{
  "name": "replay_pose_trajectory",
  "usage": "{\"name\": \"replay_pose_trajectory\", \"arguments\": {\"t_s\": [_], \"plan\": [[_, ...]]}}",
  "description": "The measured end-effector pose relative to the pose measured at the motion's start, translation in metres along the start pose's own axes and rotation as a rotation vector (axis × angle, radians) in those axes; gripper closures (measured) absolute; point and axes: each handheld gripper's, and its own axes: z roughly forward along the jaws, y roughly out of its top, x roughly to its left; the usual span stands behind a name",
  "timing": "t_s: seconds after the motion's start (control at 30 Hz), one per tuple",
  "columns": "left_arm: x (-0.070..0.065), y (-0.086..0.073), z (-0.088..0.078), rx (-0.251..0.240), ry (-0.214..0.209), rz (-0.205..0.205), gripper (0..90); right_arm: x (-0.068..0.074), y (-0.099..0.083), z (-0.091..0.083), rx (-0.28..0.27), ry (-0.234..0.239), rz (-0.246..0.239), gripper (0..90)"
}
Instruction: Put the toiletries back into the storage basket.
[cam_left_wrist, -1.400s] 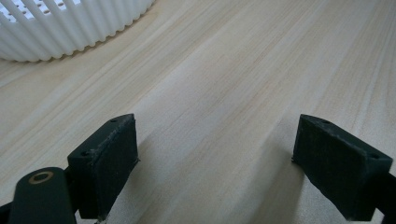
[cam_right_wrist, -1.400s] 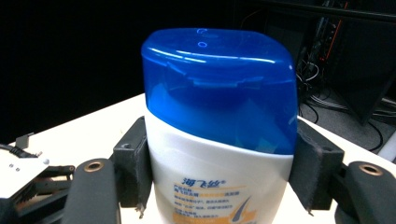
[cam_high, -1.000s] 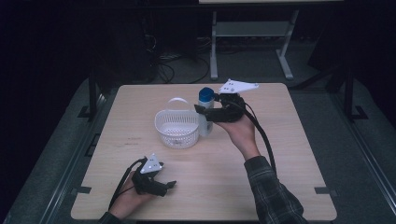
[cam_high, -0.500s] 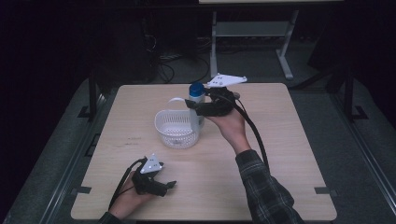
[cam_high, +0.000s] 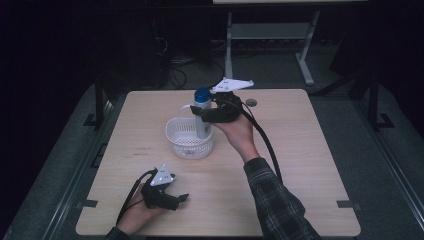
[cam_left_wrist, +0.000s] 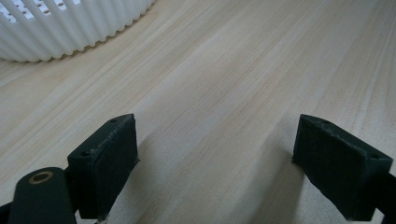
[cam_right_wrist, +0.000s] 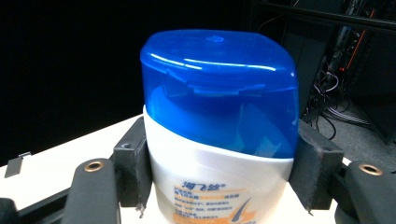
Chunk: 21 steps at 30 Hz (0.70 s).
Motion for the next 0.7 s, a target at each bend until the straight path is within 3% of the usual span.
{"name": "replay_pose_trajectory", "arguments": {"t_s": [0.7], "plan": [[-0.002,0.0,0.001,-0.004,-0.008,-0.001,12.8,-0.006,-0.023,0.022,0.043,0.0,0.022,33.2]]}}
